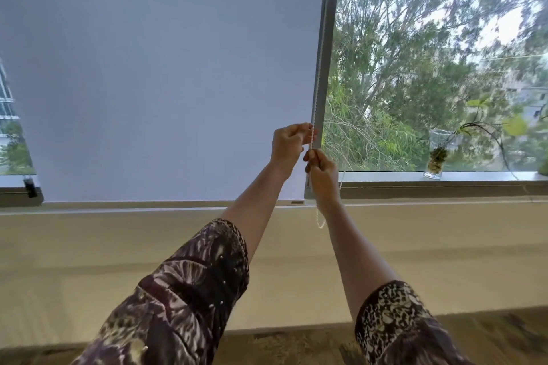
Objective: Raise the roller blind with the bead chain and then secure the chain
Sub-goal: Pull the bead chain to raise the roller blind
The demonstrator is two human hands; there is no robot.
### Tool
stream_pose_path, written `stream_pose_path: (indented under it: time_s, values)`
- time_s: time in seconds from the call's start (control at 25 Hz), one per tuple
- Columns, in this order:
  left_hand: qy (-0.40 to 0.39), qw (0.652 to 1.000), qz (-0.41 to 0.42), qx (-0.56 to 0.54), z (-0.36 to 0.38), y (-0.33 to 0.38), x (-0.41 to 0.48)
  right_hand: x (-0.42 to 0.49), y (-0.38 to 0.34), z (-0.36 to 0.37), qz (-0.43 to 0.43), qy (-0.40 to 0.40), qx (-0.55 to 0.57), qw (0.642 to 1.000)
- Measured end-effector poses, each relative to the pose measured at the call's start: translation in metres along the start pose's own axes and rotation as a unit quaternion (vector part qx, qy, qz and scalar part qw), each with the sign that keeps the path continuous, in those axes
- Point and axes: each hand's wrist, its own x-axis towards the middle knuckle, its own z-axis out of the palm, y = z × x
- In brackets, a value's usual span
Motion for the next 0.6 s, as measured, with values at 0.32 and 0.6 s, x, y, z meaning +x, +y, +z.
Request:
stream_pose_path:
  time_s: [0.32,0.6]
  values:
    - [0.072,0.997,-0.020,-0.006,0.030,0.011,-0.017,-0.042,0.010,-0.015,0.036,-0.018,-0.006,0.999]
    - [0.121,0.989,-0.014,0.087,0.025,-0.023,-0.043,-0.069,0.022,-0.024,0.105,-0.092,0.006,0.990]
